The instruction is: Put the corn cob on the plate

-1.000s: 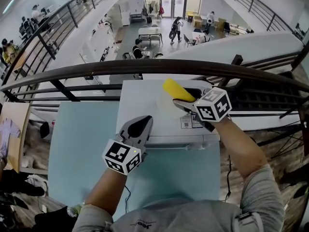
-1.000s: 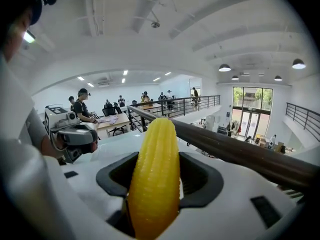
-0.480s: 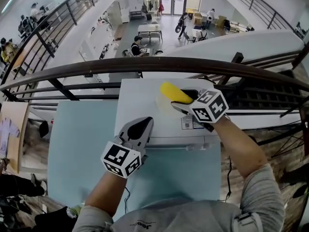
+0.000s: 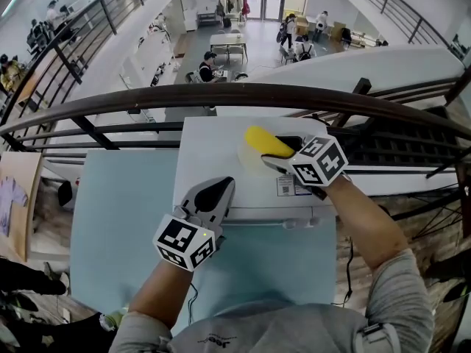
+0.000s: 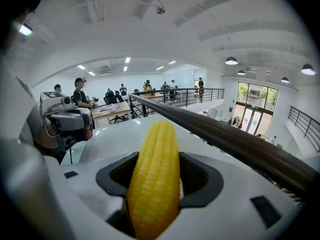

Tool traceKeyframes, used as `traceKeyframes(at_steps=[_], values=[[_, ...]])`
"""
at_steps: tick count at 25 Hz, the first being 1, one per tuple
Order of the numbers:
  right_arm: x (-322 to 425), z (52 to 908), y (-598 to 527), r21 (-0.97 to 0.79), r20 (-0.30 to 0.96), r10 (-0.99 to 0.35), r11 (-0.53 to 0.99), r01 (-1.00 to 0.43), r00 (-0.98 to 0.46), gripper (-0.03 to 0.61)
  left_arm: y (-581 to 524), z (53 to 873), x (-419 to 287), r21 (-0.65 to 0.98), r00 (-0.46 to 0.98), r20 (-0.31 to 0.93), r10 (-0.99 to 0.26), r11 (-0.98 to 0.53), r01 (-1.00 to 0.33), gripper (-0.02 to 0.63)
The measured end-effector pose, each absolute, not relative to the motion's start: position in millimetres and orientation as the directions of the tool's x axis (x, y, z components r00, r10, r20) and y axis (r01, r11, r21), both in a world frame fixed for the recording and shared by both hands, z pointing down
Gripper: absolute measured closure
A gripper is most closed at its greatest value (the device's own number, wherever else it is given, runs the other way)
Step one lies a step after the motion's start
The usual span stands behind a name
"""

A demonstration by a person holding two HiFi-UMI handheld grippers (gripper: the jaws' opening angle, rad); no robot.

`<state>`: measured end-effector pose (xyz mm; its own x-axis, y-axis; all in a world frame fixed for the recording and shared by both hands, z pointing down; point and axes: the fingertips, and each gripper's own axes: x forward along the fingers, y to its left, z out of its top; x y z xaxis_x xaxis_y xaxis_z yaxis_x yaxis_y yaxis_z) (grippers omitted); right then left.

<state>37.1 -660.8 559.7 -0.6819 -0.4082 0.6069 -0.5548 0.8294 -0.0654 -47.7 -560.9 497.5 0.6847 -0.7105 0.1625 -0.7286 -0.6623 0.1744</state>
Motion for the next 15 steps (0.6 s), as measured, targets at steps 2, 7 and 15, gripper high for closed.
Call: traceKeyframes(at_steps=[2, 7, 15], values=[[35.1, 560.3, -660.5, -0.064, 0.606, -0.408, 0.831, -0.553, -0.683, 0.321, -560.8, 498.0, -47.9, 0.179, 0.686, 0.163, -0.709, -0.663, -0.727, 0.597], [33.4, 561.8, -660.9, -0.048, 0.613, -0.410, 0.834, -0.550, -0.675, 0.321, -560.0, 499.7, -46.1, 0.185, 0.688, 0.168, -0.706, -0.663, -0.725, 0.596], [32.9, 565.3, -661.1, -0.021, 0.621, -0.415, 0.839, -0.544, -0.665, 0.321, -560.0, 503.4, -45.2, 0.190, 0.690, 0.170, -0.704, -0.663, -0.724, 0.596]])
